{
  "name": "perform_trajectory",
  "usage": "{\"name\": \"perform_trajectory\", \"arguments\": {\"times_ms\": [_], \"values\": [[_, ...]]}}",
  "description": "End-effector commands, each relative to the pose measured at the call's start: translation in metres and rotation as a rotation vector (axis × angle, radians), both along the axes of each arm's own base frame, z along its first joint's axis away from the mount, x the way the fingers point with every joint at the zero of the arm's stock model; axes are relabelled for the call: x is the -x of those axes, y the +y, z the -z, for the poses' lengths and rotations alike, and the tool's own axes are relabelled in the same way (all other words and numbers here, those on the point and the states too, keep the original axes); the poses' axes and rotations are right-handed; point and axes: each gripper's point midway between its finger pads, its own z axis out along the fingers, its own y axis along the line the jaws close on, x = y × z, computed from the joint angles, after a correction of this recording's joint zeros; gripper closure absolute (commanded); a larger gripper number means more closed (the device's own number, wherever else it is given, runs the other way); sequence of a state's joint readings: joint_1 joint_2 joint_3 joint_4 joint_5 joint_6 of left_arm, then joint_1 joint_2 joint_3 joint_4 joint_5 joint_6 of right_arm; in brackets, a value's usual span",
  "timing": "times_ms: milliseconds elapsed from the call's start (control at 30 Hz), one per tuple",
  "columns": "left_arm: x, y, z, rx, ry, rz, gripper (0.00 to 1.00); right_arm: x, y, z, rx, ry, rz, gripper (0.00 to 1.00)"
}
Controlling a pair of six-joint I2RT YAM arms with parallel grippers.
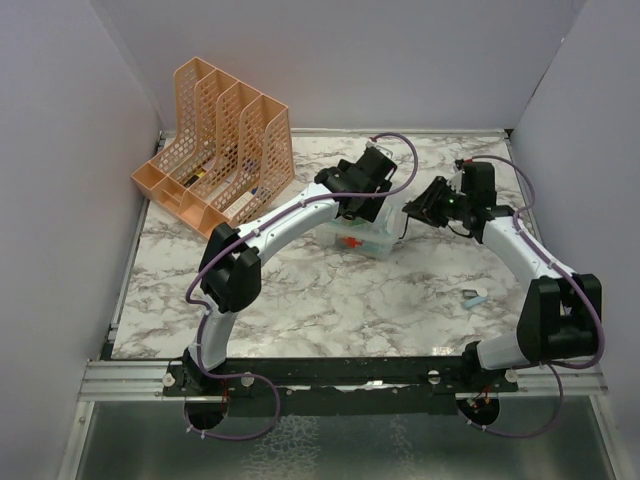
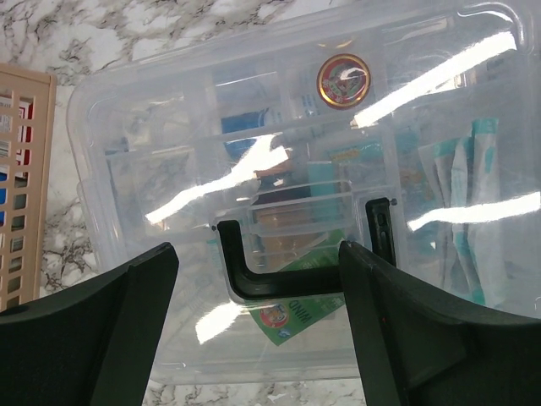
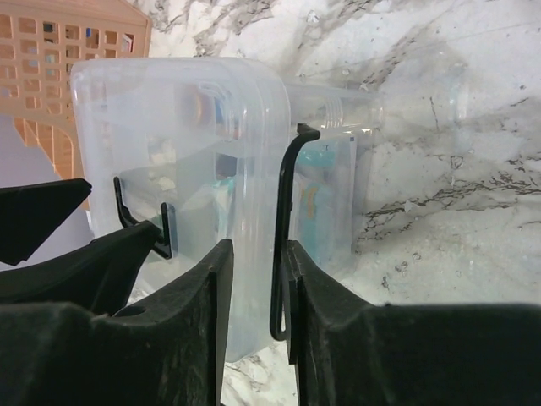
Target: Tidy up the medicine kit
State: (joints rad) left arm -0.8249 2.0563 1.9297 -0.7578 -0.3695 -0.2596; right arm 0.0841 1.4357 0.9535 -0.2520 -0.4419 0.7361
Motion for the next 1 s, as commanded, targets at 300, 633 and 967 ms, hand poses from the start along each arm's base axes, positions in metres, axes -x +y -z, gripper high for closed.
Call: {"name": "perform_trajectory", "arguments": {"times_ms": [300, 633, 967], "values": [[0.017, 0.021, 0.059, -0.142, 0.133, -0.043, 0.26, 0.0, 0.028, -0.048, 0.002, -0.068, -0.063, 0.79], [0.021, 0.023, 0.061, -0.151, 0.145, -0.041, 0.26, -0.004, 0.01, -0.046, 0.0, -0.129, 0.049, 0.26], [0.022, 0.026, 0.062, -0.163, 0.149, -0.034, 0.26, -0.002, -0.011, -0.015, -0.292, -0.117, 0.099, 0.08]]}}
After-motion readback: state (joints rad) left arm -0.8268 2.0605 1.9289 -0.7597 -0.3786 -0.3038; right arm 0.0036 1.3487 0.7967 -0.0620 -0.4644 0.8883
